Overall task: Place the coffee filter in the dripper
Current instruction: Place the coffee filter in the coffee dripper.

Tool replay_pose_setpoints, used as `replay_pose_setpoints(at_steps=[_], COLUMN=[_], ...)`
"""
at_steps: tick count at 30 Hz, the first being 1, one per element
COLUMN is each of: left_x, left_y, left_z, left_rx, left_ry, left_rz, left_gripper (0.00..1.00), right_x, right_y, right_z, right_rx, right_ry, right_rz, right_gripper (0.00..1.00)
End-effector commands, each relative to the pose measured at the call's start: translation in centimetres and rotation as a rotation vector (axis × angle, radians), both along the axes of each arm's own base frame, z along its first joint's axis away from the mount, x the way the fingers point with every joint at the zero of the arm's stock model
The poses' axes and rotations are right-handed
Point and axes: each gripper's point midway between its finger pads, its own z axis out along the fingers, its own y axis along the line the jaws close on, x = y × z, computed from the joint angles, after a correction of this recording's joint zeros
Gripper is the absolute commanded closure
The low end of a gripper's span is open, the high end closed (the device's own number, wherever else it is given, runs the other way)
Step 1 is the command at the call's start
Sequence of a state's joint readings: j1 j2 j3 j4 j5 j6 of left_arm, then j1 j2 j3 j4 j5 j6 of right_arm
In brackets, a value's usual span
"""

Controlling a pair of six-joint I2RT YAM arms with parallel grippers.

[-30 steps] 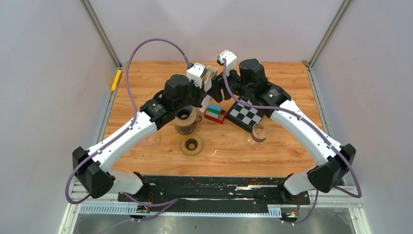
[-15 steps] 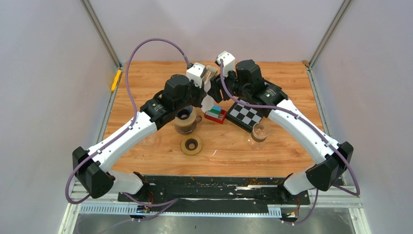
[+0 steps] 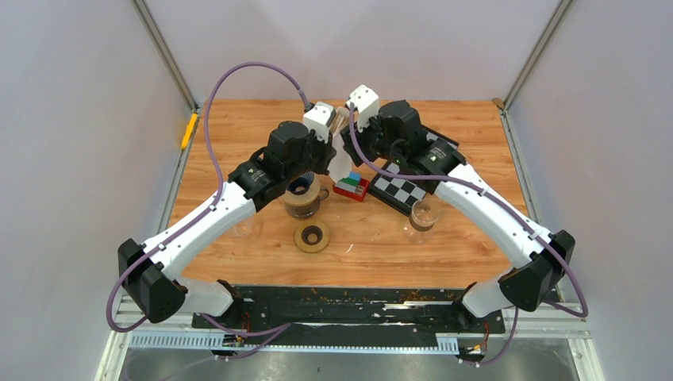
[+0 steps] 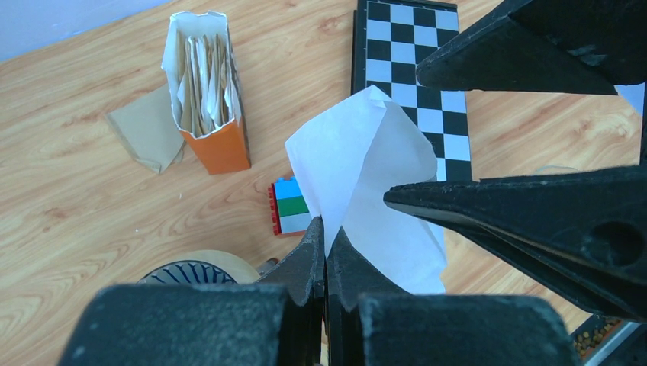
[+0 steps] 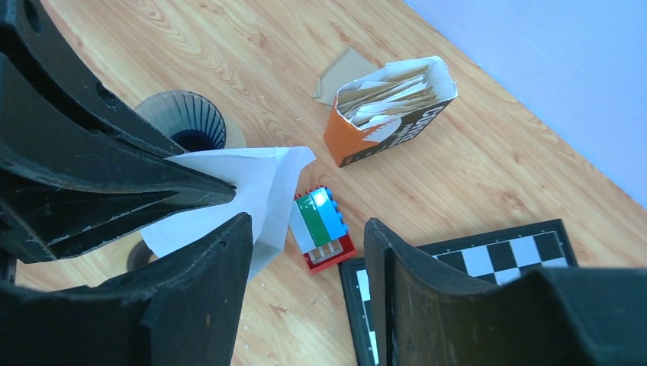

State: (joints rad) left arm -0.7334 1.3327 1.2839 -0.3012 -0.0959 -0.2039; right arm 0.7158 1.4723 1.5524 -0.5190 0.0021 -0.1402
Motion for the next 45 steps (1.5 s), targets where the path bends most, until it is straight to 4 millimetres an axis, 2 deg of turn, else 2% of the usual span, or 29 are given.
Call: replay_pose_setpoints(at_steps=[1,10,21,31,39,45], left_x=[0.2,0.3,0.2,0.2,-0.3,-0.4], left_y=[-0.4,-0.4,-0.5,-0.7,-1.3,-1.6], left_z=[2.6,2.4,2.6,2.5,2.3,2.4], left_rx=[-0.052,-0.053,-0.071,-0.082,-0.092,-0.099], left_ry=[-0.060,-0.055,-0.052,-0.047,-0.037,-0.035], left_rz=[-0.001,0.003,0.011,0.002,-0.038,-0.054], left_gripper=[1.00,1.00,1.00,1.00,1.00,1.00], right_x=[0.1,-0.4,-0.3,-0.6,-0.3,-0.9], right_y=[-0.7,-0.6,-1.0,-1.3,-2.0,-1.5], right_z=[2.3,2.8,2.2,2.4,2.8,2.8], right_rx=[-0.058,-0.137,-0.141,-0.041,0.040,0.069], right_ry=[-0.134,-0.223,-0.223,-0.144,-0.087,-0.063], right_rz=[-0.022,-0.037,-0.068,-0.044,-0.028,0.026], right_gripper=[0.45,0.45,0.48,0.60,0.65,0.70])
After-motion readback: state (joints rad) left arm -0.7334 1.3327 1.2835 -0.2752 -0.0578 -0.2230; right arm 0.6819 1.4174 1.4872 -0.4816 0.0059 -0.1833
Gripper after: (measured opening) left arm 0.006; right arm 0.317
